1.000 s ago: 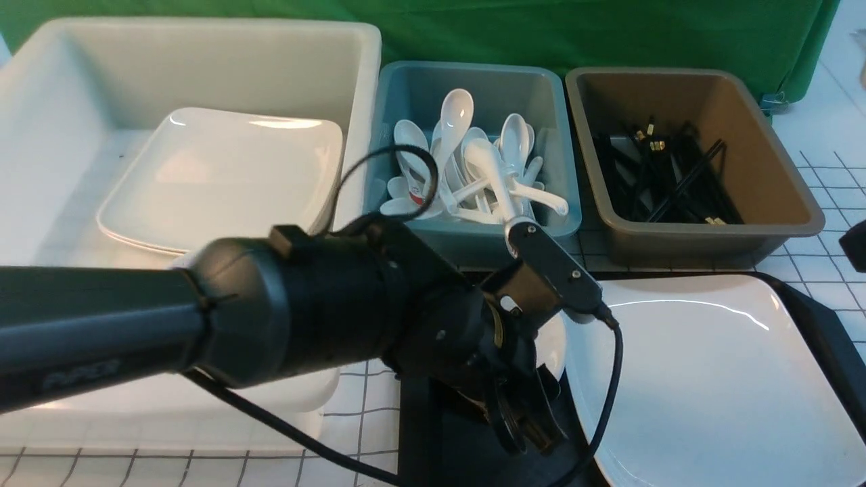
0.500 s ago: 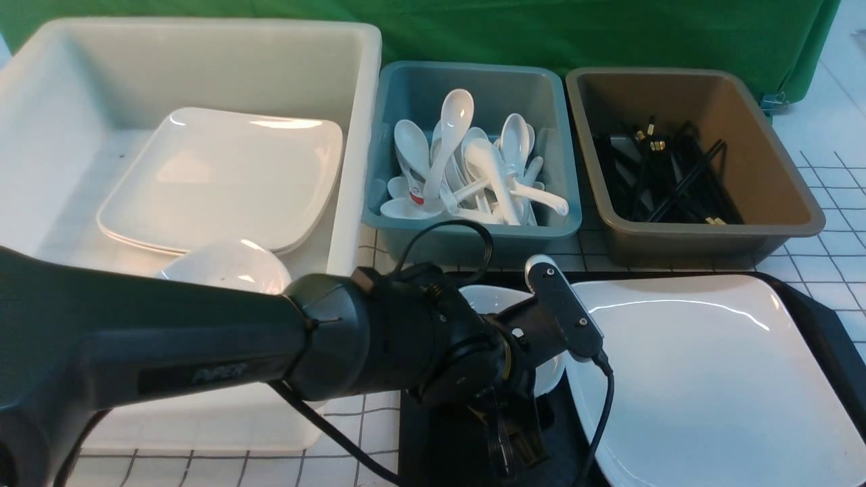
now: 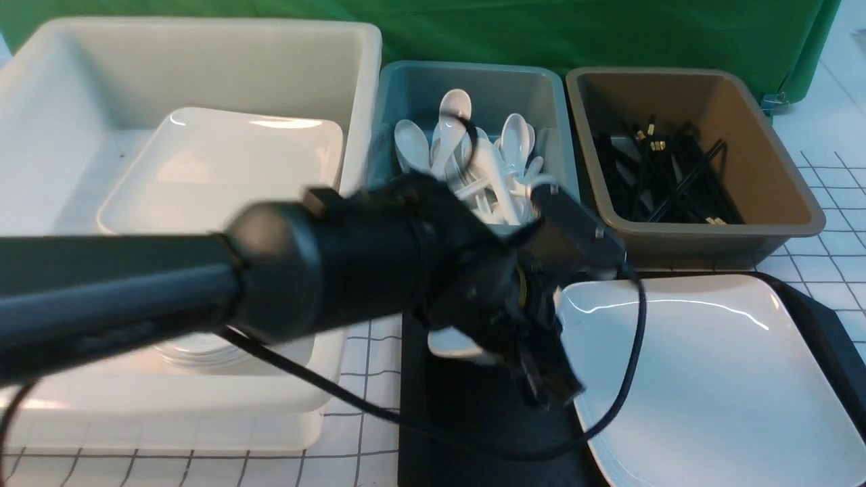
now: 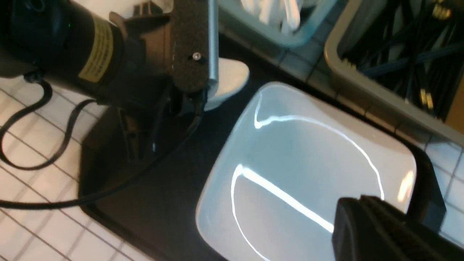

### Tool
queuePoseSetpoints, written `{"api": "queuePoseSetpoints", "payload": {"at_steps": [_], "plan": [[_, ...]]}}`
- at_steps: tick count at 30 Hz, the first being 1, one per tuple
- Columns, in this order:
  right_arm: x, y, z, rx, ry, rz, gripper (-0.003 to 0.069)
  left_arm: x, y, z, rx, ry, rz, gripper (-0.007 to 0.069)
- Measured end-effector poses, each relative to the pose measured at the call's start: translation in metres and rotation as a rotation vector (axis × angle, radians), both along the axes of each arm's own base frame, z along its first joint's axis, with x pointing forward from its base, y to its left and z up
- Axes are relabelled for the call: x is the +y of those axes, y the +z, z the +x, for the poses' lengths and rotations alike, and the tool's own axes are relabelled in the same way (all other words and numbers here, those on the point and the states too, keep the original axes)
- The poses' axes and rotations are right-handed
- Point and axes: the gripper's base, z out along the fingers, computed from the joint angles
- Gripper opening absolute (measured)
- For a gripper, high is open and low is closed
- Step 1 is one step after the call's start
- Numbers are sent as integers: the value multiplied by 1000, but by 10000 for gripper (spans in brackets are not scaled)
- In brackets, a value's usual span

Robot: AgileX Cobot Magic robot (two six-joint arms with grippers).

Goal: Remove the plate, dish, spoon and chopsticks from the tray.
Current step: Use the left arm to grab a small plate from the dinner plate, then use the left arm to put the small plate into the large storage box on the left

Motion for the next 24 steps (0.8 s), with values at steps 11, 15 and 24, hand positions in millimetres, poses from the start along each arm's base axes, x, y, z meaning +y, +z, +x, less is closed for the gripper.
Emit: {"api": "queuePoseSetpoints", "payload": {"at_steps": [11,15,24], "plan": [[32,29,-2,-22,274,229,2,103,152,-4,-225,232,-192,15],[54,26,18,37,358,275,2,170,147,12,-180,454,-118,15],[124,27,51,73,500,245,2,212,41,26,-35,579,0,15]]}}
